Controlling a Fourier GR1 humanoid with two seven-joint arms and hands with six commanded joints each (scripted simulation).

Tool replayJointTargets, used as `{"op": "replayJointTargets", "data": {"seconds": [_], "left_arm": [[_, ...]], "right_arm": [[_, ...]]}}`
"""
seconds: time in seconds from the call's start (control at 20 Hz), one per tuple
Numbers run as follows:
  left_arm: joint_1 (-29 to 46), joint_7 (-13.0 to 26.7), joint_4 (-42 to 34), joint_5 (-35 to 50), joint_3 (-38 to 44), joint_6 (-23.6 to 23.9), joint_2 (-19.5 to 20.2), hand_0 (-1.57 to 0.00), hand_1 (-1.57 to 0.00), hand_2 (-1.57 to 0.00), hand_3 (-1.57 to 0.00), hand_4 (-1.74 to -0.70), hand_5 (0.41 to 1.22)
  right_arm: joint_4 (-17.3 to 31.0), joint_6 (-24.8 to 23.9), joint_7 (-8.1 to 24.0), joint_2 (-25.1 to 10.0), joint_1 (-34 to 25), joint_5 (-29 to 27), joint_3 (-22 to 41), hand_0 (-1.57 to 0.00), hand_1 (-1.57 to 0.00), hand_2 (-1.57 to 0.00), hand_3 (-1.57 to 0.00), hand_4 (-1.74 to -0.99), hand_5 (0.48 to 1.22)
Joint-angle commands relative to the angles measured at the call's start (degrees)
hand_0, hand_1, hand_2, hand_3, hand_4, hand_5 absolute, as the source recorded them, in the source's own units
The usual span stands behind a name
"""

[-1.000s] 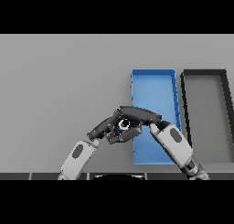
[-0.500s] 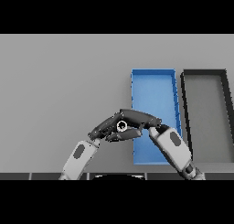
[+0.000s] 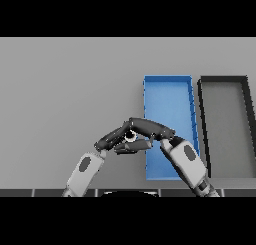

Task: Pick up the blue pipe and place it into the blue bin.

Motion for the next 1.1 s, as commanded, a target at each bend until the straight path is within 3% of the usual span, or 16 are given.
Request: {"op": "replayJointTargets", "data": {"seconds": [0.0, 0.1, 0.2, 0.25, 0.4, 0.5, 0.65, 0.8, 0.95, 1.05], "left_arm": [[0.34, 1.42, 0.05, -0.16, -0.28, 0.01, -0.19, -0.25, -0.23, -0.22, -0.18, -1.06, 0.912], [-0.07, 3.31, 0.12, 0.04, 0.20, 0.52, -0.33, -0.16, -0.15, -0.14, -0.11, -1.01, 0.785], [0.47, 1.43, 0.80, -0.52, 0.07, 1.00, 0.10, -0.10, -0.09, -0.09, -0.07, -0.98, 0.682], [0.16, 3.99, 0.74, 0.18, 0.48, 1.14, -0.57, -0.08, -0.07, -0.07, -0.06, -0.97, 0.642], [1.25, 5.27, -0.03, 0.81, 0.78, 1.28, -0.14, -0.04, -0.04, -0.04, -0.03, -0.97, 0.557], [1.20, 6.17, 0.18, 1.26, 0.95, 1.42, -0.28, -0.03, -0.02, -0.02, -0.02, -0.97, 0.531], [0.54, 7.46, 1.14, 0.55, 0.44, 2.26, -0.76, -0.01, -0.01, -0.01, -0.01, -0.97, 0.501], [0.31, 7.37, 1.27, 0.64, 0.72, 2.50, -0.66, -0.01, -0.01, -0.01, 0.00, -0.97, 0.485], [1.81, 7.24, 0.89, 0.21, 0.13, 1.94, 0.33, 0.00, 0.00, 0.00, 0.00, -0.96, 0.475], [2.30, 6.82, -0.42, 0.42, -0.06, 1.86, 0.54, 0.00, 0.00, 0.00, 0.00, -0.95, 0.473]], "right_arm": [[-0.17, 0.16, -1.36, 0.64, 0.58, 0.28, 0.37, -1.57, -1.57, -1.57, -1.57, -1.499, 1.217], [0.13, 0.19, -1.41, 1.13, 0.18, 0.88, -0.63, -1.57, -1.57, -1.57, -1.57, -1.499, 1.218], [-0.06, 0.86, -1.14, 1.53, 0.52, 1.68, -0.76, -1.57, -1.57, -1.57, -1.57, -1.499, 1.219], [0.24, 0.94, -1.76, 1.81, 0.70, 1.95, -1.19, -1.57, -1.57, -1.57, -1.57, -1.499, 1.220], [0.11, 1.06, -1.95, 3.45, 0.85, 2.22, -1.42, -1.57, -1.57, -1.57, -1.57, -1.498, 1.220], [-0.14, 1.01, -0.93, 3.89, 0.08, 0.03, -3.50, -1.57, -1.57, -1.57, -1.57, -1.497, 1.221], [-1.47, 0.48, 6.40, 4.31, -3.16, -7.33, -6.43, -1.57, -1.57, -1.57, -1.57, -1.495, 1.221], [-1.06, -4.79, 13.19, 3.68, -10.03, -16.25, -11.00, -1.57, -1.57, -1.57, -1.57, -1.494, 1.221], [-0.69, -9.23, 14.53, 2.02, -17.24, -23.48, -15.09, -1.57, -1.57, -1.57, -1.57, -1.496, 1.221], [2.75, -12.38, 12.85, 0.92, -21.92, -23.54, -18.76, -1.57, -1.57, -1.57, -1.57, -1.497, 1.221]]}}
